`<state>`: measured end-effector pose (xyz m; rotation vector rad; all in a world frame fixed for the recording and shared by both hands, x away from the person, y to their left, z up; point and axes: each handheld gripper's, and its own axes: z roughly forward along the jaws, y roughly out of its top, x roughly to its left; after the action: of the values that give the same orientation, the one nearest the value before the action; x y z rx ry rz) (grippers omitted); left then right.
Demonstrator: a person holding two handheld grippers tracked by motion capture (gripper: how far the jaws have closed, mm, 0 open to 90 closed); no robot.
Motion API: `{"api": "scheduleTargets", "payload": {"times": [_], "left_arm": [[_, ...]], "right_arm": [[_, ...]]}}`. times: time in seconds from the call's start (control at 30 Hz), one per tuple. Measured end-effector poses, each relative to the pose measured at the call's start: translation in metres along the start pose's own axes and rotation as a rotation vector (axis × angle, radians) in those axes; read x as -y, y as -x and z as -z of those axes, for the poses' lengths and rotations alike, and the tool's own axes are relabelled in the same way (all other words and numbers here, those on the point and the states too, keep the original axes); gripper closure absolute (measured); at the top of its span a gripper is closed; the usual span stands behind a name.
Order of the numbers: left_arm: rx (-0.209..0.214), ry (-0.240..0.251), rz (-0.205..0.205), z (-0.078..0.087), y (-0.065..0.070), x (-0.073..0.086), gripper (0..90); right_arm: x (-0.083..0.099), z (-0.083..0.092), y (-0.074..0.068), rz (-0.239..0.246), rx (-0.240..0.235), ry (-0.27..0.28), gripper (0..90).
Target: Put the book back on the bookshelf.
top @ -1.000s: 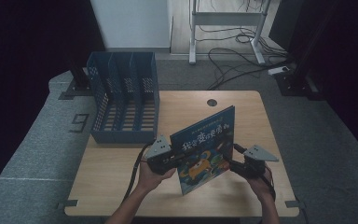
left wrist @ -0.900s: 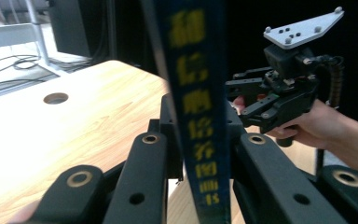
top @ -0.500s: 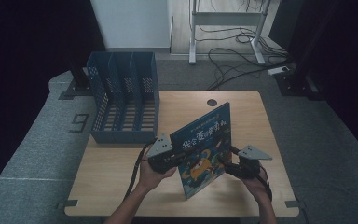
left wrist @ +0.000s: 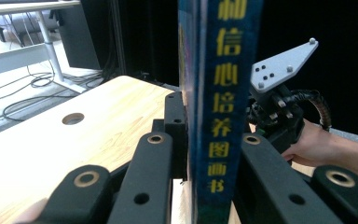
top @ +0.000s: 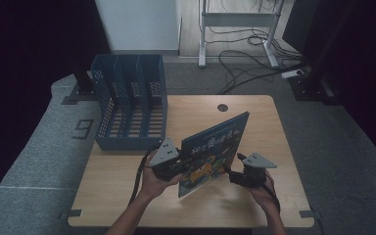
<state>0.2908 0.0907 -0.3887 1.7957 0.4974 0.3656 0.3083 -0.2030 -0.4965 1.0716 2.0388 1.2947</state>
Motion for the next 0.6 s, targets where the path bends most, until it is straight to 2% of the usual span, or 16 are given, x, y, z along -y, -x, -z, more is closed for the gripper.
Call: {"api": "scheduleTargets", "payload": {"times": [0.23, 0.3, 0.37, 0.43, 0.6], "left_arm": [[0.009, 0.016, 0.034, 0.005, -0.002, 0.009, 80.3], [0.007, 0.010, 0.038, 0.005, -0.002, 0.013, 80.3], [0.016, 0.029, 0.058, 0.005, -0.003, 0.016, 80.0], [0.014, 0.031, 0.057, 0.005, -0.003, 0.016, 80.0], [0.034, 0.032, 0.069, 0.004, -0.003, 0.015, 77.1]], "right_arm": [[-0.002, 0.004, 0.008, -0.084, 0.006, 0.074, 23.8], [-0.002, 0.003, 0.009, -0.091, 0.004, 0.087, 23.3], [-0.002, -0.001, 0.010, -0.112, -0.002, 0.099, 22.9], [-0.003, -0.002, 0.010, -0.119, -0.002, 0.114, 22.7], [-0.008, 0.003, 0.009, -0.134, -0.013, 0.178, 23.4]]}}
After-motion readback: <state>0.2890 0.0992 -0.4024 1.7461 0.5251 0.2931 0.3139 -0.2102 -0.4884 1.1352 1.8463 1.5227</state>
